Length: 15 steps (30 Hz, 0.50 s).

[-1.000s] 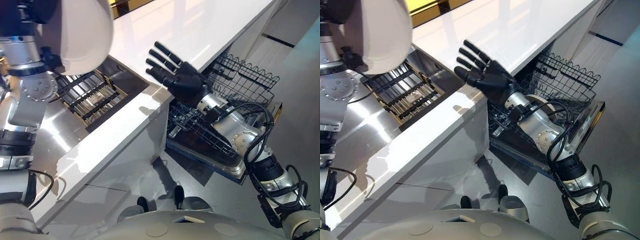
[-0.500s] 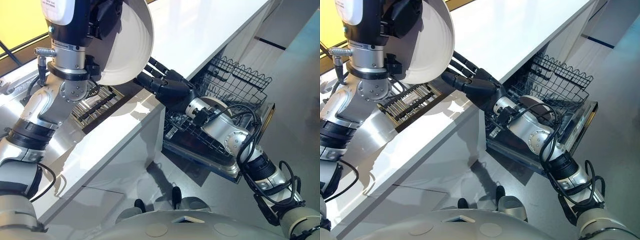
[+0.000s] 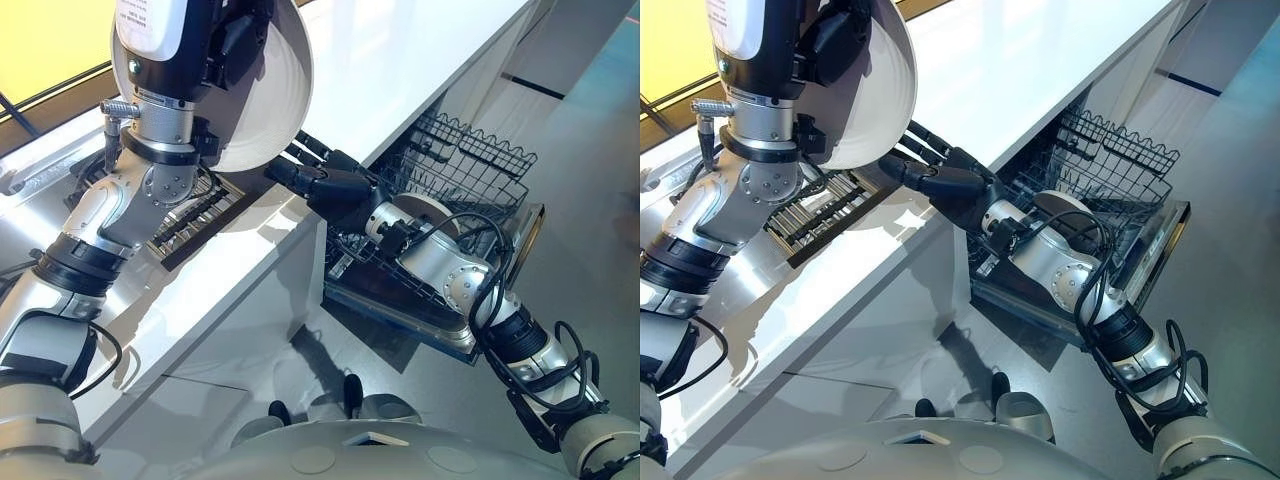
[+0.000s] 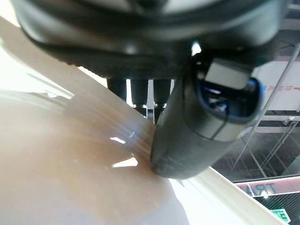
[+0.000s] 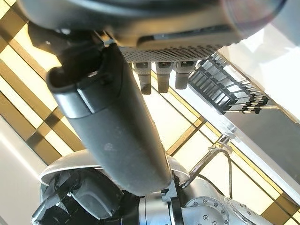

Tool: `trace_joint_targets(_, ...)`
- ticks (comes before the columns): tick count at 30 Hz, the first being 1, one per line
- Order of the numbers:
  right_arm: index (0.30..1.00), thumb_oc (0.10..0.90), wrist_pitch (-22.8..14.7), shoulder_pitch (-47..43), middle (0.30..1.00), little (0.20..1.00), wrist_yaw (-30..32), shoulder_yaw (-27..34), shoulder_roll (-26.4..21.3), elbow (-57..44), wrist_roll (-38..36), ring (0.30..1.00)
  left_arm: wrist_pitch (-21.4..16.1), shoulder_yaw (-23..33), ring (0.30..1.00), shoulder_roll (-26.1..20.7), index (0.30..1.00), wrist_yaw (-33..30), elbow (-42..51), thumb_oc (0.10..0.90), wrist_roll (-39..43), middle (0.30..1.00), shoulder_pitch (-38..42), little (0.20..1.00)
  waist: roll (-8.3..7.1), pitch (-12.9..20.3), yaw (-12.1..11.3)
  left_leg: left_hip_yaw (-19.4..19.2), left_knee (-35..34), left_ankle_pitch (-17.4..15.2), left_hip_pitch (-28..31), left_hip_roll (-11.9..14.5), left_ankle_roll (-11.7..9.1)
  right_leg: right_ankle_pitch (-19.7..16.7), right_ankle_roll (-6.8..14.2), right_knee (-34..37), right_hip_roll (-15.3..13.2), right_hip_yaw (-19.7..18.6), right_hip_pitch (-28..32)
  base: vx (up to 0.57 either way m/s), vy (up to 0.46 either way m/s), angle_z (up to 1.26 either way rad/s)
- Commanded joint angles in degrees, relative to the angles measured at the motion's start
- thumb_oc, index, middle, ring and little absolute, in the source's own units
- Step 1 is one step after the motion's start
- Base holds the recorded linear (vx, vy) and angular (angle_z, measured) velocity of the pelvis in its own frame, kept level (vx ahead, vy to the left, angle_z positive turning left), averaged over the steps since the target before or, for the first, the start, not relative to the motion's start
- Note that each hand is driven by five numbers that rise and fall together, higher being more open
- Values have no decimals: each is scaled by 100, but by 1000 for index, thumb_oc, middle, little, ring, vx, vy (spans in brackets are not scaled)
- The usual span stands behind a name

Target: Pick up plates and place into dishwasher.

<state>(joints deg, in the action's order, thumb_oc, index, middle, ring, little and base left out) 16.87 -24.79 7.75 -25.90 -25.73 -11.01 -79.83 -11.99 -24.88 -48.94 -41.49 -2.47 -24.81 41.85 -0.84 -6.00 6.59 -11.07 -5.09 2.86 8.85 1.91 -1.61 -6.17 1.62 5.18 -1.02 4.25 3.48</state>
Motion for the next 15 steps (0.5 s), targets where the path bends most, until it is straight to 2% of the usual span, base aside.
trace_joint_targets(1,900,800,-310,-860,900,900,-316,154,596,-285,-62,900,44,-174,300,33,300,-112,-298,100,-92,300,772,200,6,575,-33,178,9,-142,-278,-108,-5,640,241,-543,284,86,-11,0,0,0)
trace_joint_targets(11,900,800,-65,-762,900,900,-525,295,411,-151,-34,900,210,-248,300,-359,300,-72,-867,100,-19,300,881,200,16,593,-10,158,19,-112,-293,-80,-17,624,236,-540,284,85,-21,0,0,0)
trace_joint_targets(14,900,800,145,-772,900,900,-637,292,384,-144,101,900,235,-228,300,-397,300,-41,-1010,100,-26,300,877,200,15,604,-9,166,22,-106,-296,-76,-24,621,231,-527,286,76,-12,0,0,0)
trace_joint_targets(15,900,800,394,-793,900,900,-729,268,330,-135,300,900,215,-222,300,-433,300,-35,-1135,100,-38,300,894,200,17,618,-6,166,22,-105,-297,-76,-27,622,229,-520,285,75,-8,0,0,0)
